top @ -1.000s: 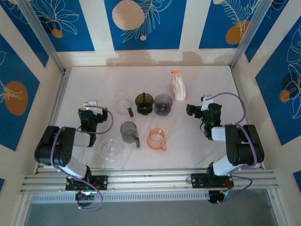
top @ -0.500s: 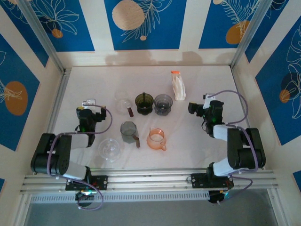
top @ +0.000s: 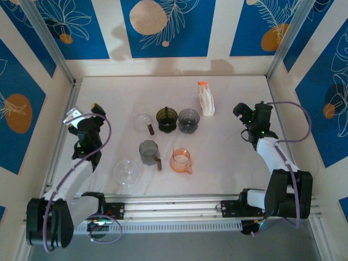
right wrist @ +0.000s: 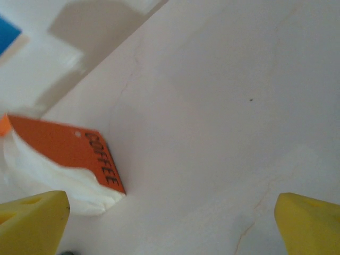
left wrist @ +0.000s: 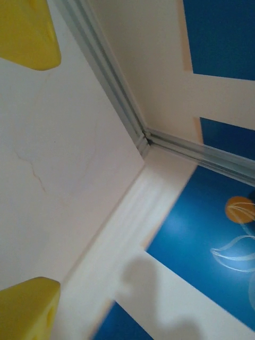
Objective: Place the coffee filter in the dripper
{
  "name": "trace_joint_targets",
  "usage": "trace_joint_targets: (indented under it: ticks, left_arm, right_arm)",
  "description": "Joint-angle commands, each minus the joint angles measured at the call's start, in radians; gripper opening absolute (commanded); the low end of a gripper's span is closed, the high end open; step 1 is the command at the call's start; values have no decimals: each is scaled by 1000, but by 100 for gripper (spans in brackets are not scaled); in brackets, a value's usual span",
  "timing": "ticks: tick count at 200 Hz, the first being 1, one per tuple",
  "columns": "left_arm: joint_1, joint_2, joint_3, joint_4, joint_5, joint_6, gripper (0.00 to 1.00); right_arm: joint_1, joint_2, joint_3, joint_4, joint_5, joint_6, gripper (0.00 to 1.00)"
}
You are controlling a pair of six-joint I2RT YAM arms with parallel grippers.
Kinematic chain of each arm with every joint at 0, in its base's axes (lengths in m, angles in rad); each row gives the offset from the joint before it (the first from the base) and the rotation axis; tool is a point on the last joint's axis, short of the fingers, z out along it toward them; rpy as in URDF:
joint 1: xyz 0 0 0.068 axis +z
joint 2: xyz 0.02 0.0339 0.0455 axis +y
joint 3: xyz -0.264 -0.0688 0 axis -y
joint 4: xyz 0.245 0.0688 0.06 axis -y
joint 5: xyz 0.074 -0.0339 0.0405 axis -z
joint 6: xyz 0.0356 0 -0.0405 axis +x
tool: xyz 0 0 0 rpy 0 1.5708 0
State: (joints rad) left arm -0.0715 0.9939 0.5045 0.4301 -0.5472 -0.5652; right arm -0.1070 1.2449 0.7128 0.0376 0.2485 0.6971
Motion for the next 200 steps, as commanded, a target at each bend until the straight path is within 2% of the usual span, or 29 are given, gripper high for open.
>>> trace_joint_targets:
  ticks: [1,19,38,65,93,115,154,172,200]
  left_arm:
    - [32,-44,25,-122,125,-179,100]
    - [33,-64,31,-133,238,-216,100]
    - [33,-82,70,-223,358,-231,97]
    - [27,-94,148,-433,533,-217,97]
    - [-5,-103,165,-562,676,-175,90]
    - [-84,-93,164,-653,698,-143,86]
    - [-248,-71,165,-720,649,-70,83]
    - [-304,-35,163,-738,626,-44,79]
    - [-367,39,157,-733,651,-33,72]
  right_arm:
    - [14,-23,-33,-48,-153,129,99]
    - [56,-43,-38,-57,-183,98,99]
    - [118,-48,11,-170,-206,48,99]
    - [255,-58,44,-277,-190,-16,99]
    - [420,-59,64,-356,-139,-80,99]
    - [533,-59,67,-394,-98,-98,99]
    - [719,-56,86,-435,-50,-144,99]
    - [780,-52,94,-451,-14,-151,99]
    - [833,-36,111,-477,22,-155,99]
